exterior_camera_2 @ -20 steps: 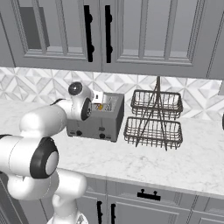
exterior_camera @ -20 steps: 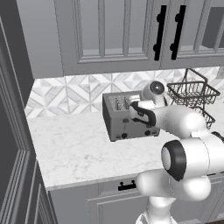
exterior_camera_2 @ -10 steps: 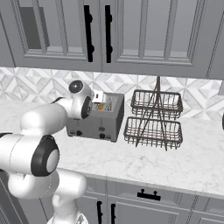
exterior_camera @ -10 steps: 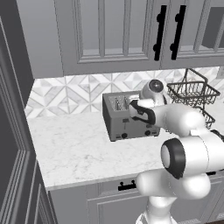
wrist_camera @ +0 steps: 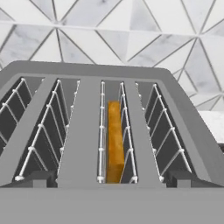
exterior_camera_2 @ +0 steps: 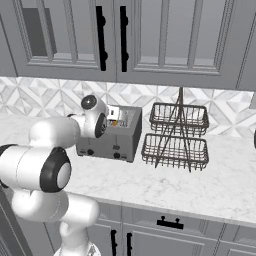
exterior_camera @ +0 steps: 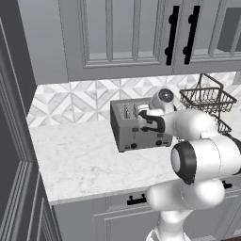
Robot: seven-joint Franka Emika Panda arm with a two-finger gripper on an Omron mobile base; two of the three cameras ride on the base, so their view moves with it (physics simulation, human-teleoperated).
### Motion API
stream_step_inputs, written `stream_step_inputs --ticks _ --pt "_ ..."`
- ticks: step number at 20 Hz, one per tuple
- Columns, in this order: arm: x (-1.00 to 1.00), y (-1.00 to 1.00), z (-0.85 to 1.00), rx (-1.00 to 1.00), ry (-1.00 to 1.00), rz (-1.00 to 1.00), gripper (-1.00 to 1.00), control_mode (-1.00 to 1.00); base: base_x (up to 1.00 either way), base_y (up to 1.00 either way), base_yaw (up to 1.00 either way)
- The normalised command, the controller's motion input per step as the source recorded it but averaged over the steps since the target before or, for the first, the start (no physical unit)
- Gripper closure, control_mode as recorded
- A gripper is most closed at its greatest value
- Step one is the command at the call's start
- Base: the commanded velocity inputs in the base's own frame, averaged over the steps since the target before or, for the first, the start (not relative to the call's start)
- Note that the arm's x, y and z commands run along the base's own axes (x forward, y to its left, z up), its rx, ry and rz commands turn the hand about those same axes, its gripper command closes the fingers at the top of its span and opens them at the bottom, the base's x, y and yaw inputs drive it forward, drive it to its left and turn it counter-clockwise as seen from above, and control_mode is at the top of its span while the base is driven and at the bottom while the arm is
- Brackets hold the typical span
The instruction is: Start the toaster. Once the lever pops up, take the bread to the plate on the dining counter.
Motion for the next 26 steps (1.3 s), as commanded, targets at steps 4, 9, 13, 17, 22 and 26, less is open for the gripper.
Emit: stream_step_inputs --ticks 4,9,13,17,22,26 --pt "0.15 0.0 -0.03 0.0 0.0 0.0 -1.0 -1.0 0.0 0.0 0.0" --pt "0.2 0.0 0.0 0.0 0.0 0.0 -1.0 -1.0 0.0 0.0 0.0" --pt "0.19 0.0 0.0 0.0 0.0 0.0 -1.0 -1.0 0.0 0.0 0.0" --pt "0.12 -0.04 0.0 0.0 0.0 0.0 -1.0 -1.0 0.0 0.0 0.0" --pt "0.02 -0.2 -0.02 0.0 0.0 0.0 -1.0 -1.0 0.0 0.0 0.0" --pt "0.0 -0.21 0.0 0.0 0.0 0.0 -1.0 -1.0 0.0 0.0 0.0"
